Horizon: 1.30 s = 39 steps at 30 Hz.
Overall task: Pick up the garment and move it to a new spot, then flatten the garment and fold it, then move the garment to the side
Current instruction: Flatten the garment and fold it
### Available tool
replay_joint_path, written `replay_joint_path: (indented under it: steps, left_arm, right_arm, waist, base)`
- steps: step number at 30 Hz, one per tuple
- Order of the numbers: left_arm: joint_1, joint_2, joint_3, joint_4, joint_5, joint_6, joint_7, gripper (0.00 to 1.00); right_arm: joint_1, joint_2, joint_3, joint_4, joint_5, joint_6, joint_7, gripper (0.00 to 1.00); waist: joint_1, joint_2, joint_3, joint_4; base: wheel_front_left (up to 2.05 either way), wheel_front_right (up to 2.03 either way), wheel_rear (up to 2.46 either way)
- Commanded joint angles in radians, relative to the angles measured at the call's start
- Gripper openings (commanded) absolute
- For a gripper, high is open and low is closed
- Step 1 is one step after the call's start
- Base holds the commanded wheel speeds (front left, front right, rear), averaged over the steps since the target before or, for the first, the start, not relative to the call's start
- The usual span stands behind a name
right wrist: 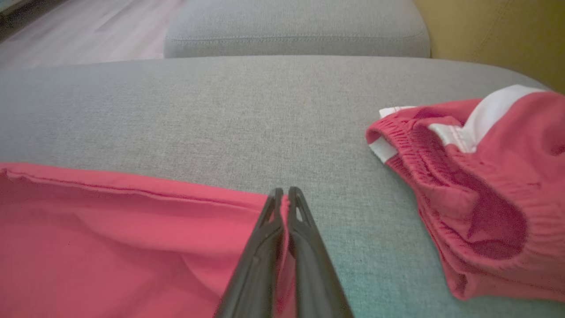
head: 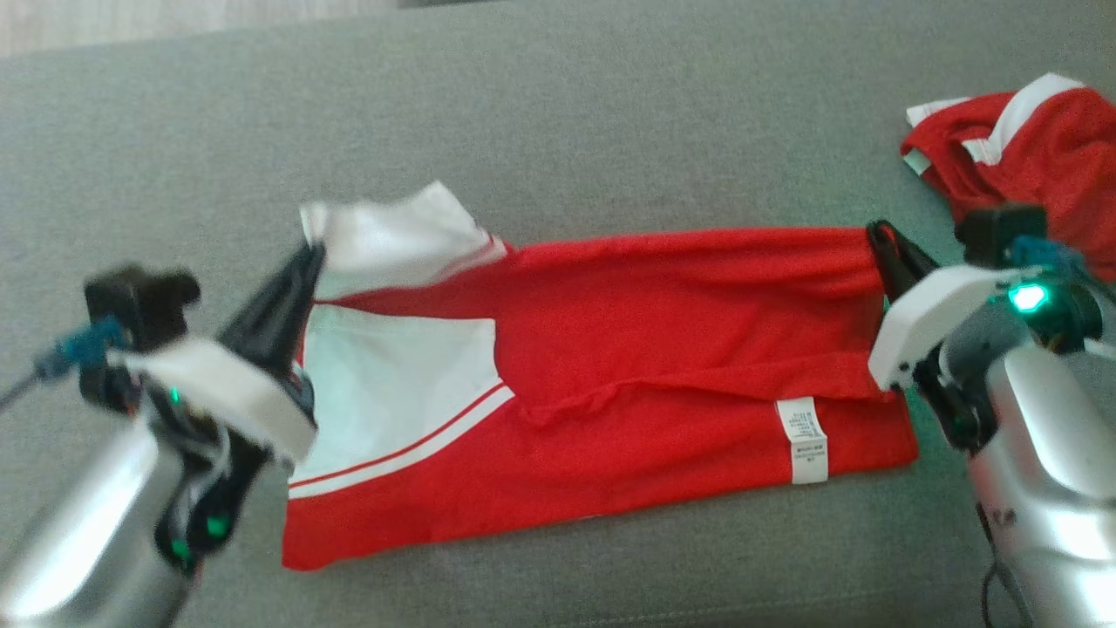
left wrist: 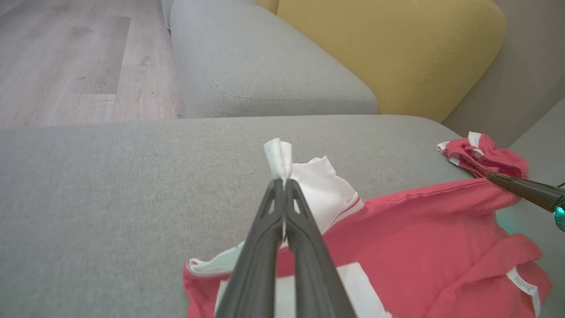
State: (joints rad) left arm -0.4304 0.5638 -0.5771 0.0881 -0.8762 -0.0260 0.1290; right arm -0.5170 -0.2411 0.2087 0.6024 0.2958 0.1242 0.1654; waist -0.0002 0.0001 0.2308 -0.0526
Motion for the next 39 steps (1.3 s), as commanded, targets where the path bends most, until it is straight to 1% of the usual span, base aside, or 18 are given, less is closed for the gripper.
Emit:
replay_joint_path:
  steps: [1,5,9,17,20,21,22,23,24,25,26,27,28,29,36,37,39]
  left_arm:
    - [0.002,0.050,0.052,-0.054,-0.006,0.014,-0.012,0.00]
    - [0.110,0.056,0.049,-0.125,-0.019,0.053,-0.032,0.00]
    - [0.187,0.044,0.050,-0.163,-0.035,0.080,-0.065,0.00]
    - [0.283,0.004,0.024,-0.150,-0.045,0.090,-0.120,0.00]
    - [0.312,-0.008,0.010,-0.133,-0.046,0.087,-0.135,0.00]
    - [0.320,-0.011,0.003,-0.125,-0.043,0.084,-0.138,0.00]
    - [0.327,-0.016,-0.004,-0.116,-0.042,0.083,-0.141,0.00]
    - [0.334,-0.024,-0.009,-0.105,-0.045,0.082,-0.145,0.00]
    - [0.340,-0.029,-0.013,-0.093,-0.044,0.082,-0.149,0.00]
    - [0.340,-0.029,-0.013,-0.093,-0.044,0.082,-0.149,0.00]
    - [0.346,-0.032,-0.018,-0.080,-0.040,0.083,-0.155,0.00]
    - [0.353,-0.035,-0.022,-0.069,-0.037,0.083,-0.161,0.25]
    - [0.361,-0.039,-0.024,-0.058,-0.037,0.084,-0.167,0.78]
    - [0.368,-0.041,-0.024,-0.047,-0.034,0.089,-0.176,1.00]
    - [0.429,-0.055,0.012,-0.012,-0.018,0.134,-0.286,1.00]
    - [0.440,-0.059,0.027,-0.015,-0.006,0.156,-0.320,1.00]
    - [0.446,-0.063,0.039,-0.023,0.013,0.181,-0.342,1.00]
  right_arm:
    - [0.006,-0.017,0.000,-0.051,0.008,0.007,-0.010,0.00]
    - [0.068,-0.015,-0.037,-0.106,0.002,0.007,-0.003,0.00]
    - [0.121,-0.007,-0.070,-0.158,-0.012,0.007,0.007,0.00]
    - [0.220,0.019,-0.108,-0.216,-0.038,0.007,0.032,0.00]
    - [0.248,0.031,-0.117,-0.223,-0.045,0.007,0.035,0.00]
    - [0.258,0.036,-0.119,-0.223,-0.046,0.007,0.036,0.02]
    - [0.267,0.041,-0.121,-0.223,-0.048,0.007,0.036,0.16]
    - [0.276,0.045,-0.123,-0.222,-0.050,0.007,0.036,0.22]
    - [0.286,0.050,-0.126,-0.222,-0.051,0.007,0.035,0.44]
    - [0.286,0.050,-0.126,-0.222,-0.051,0.007,0.035,0.44]
    - [0.295,0.054,-0.129,-0.222,-0.053,0.007,0.033,0.62]
    - [0.303,0.058,-0.136,-0.223,-0.054,0.007,0.029,1.00]
    - [0.313,0.063,-0.148,-0.223,-0.057,0.007,0.024,1.00]
    - [0.323,0.067,-0.160,-0.224,-0.062,0.007,0.018,1.00]
    - [0.406,0.092,-0.268,-0.254,-0.079,0.007,-0.003,1.00]
    - [0.427,0.099,-0.302,-0.274,-0.083,0.007,-0.001,1.00]
    - [0.438,0.103,-0.327,-0.291,-0.089,0.007,0.006,1.00]
  waist:
    - [0.0002,-0.0001,-0.021,0.011]
    - [0.0002,-0.0001,-0.041,0.021]
    - [0.0002,-0.0001,-0.051,0.028]
    - [0.0002,-0.0001,-0.071,0.032]
    - [0.0002,-0.0001,-0.082,0.034]
    - [0.0002,-0.0001,-0.088,0.034]
    - [0.0002,-0.0001,-0.093,0.035]
    - [0.0002,-0.0001,-0.101,0.035]
    - [0.0002,-0.0001,-0.106,0.035]
    - [0.0002,-0.0001,-0.106,0.035]
    - [0.0002,-0.0001,-0.113,0.036]
    - [0.0002,-0.0001,-0.120,0.037]
    - [0.0002,-0.0001,-0.126,0.037]
    - [0.0002,-0.0001,-0.134,0.038]
    - [0.0002,-0.0001,-0.185,0.057]
    - [0.0002,-0.0001,-0.196,0.065]
    - [0.0002,-0.0001,-0.202,0.074]
  base:
    - [0.00,0.00,0.00]
    - [0.00,0.00,0.00]
    - [0.00,0.00,0.00]
    - [0.00,0.00,0.00]
    - [0.00,0.00,0.00]
    - [0.00,0.00,0.00]
    - [0.00,0.00,0.00]
    - [0.00,0.00,0.00]
    - [0.00,0.00,0.00]
    - [0.00,0.00,0.00]
    - [0.00,0.00,0.00]
    - [0.00,0.00,0.00]
    - [0.00,0.00,0.00]
    - [0.00,0.00,0.00]
    - [0.00,0.00,0.00]
    - [0.00,0.00,0.00]
    - [0.00,0.00,0.00]
